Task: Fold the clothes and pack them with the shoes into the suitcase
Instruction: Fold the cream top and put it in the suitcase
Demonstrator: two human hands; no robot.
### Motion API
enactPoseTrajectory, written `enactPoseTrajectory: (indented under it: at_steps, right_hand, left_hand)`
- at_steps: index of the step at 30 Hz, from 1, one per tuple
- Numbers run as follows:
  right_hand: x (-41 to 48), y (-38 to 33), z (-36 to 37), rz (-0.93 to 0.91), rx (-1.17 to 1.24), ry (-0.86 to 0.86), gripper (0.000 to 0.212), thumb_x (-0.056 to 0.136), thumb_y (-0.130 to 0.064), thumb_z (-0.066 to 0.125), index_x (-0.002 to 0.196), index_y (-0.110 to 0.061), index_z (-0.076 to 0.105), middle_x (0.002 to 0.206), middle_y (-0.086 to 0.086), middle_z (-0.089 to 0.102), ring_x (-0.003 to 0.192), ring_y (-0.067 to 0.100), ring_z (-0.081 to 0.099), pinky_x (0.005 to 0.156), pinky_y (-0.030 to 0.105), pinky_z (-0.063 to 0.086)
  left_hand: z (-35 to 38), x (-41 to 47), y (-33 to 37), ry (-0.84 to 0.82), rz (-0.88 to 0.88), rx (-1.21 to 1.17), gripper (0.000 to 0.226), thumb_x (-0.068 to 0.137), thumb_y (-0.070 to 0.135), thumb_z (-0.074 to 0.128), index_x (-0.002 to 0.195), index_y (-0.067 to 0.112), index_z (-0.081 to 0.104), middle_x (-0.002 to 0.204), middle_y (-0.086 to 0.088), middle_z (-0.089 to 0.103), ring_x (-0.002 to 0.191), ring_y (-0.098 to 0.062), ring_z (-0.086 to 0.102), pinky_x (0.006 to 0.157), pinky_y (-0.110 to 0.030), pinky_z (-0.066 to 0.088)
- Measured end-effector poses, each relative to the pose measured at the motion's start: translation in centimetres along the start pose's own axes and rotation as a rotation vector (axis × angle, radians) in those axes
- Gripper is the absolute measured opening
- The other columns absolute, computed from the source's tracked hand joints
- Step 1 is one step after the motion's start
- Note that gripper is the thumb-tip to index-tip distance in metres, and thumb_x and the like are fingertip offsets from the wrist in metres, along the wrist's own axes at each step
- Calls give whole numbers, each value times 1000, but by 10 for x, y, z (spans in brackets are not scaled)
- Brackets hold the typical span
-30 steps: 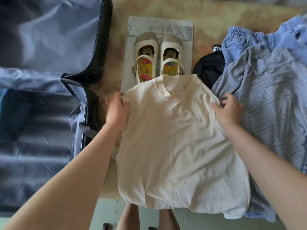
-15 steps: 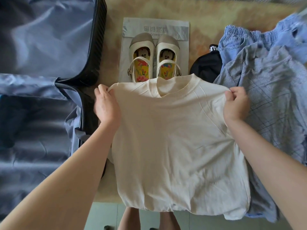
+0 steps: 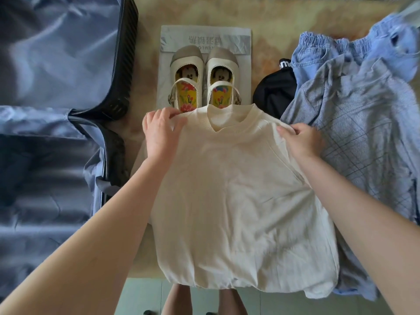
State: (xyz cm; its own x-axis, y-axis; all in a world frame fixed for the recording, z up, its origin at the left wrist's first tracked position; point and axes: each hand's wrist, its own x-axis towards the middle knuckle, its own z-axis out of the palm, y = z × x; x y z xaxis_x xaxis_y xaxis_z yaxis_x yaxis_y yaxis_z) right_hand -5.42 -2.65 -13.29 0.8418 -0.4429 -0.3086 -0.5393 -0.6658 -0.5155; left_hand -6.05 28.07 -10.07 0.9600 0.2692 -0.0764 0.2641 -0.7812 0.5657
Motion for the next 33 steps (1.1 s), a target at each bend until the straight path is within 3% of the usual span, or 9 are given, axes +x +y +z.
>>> enactPoseTrajectory:
  at_steps: [4,8,12,17,21,24,27,30,33]
  right_hand:
    - [4,-2,-4,4,163,93,30,76,-44,62,87,-17,70,79,2,67,88,33,62,94,51,43]
    - [4,-6,-14,-13,201,215,25,87,-35,58,93,-13,68,83,3,65,89,33,59,95,49,42]
    - [9,-4,-15,-23,168,176,24,89,-33,55,97,-14,68,90,6,68,92,31,60,93,46,44]
    - [8,7,-13,-6,235,54,43,82,-30,64,122,-13,62,118,9,65,112,28,57,100,46,43]
    - [-9,38,-34,-51,228,65,43,80,-31,65,118,-11,64,118,9,65,114,28,56,101,46,41]
    - [-34,75,-54,-77,129,85,41,80,-30,70,115,-10,65,114,13,65,111,31,54,99,45,40]
    - [-60,110,-66,-56,40,81,48,72,-36,76,111,-10,66,109,14,64,106,35,54,96,48,41]
    - [-82,138,-77,-52,-100,76,50,68,-31,84,109,-9,67,107,15,62,105,36,51,95,39,34]
    - [-100,155,-86,-87,-172,42,47,67,-19,85,107,-8,65,114,13,56,108,35,48,95,47,38]
  left_hand:
    - [-5,3,-2,91,55,57,24,92,36,57,98,14,65,100,1,63,102,-20,43,102,-33,28]
    - [-8,9,12,193,-180,-110,20,91,34,53,94,16,60,101,3,62,103,-18,43,98,-30,29]
    - [-1,16,19,194,-298,-116,21,89,33,56,98,14,59,106,1,60,106,-20,44,93,-29,30]
    - [4,7,29,187,-132,-31,33,88,28,64,114,11,52,117,-3,54,109,-22,42,93,-24,29]
    - [11,-18,44,186,15,-29,29,89,22,62,114,10,53,118,-4,54,114,-23,41,96,-20,22]
    - [25,-46,58,106,133,-51,21,87,14,61,107,13,59,113,-4,56,112,-25,43,96,-20,21]
    - [43,-77,67,-9,225,-77,18,85,9,61,102,13,63,107,-5,57,102,-27,47,94,-33,36]
    - [60,-108,72,-195,288,-152,18,86,7,58,101,14,65,106,-4,59,100,-25,52,90,-37,42]
    - [75,-135,72,-458,234,-174,26,90,8,55,113,16,64,114,-2,61,108,-22,55,94,-36,43]
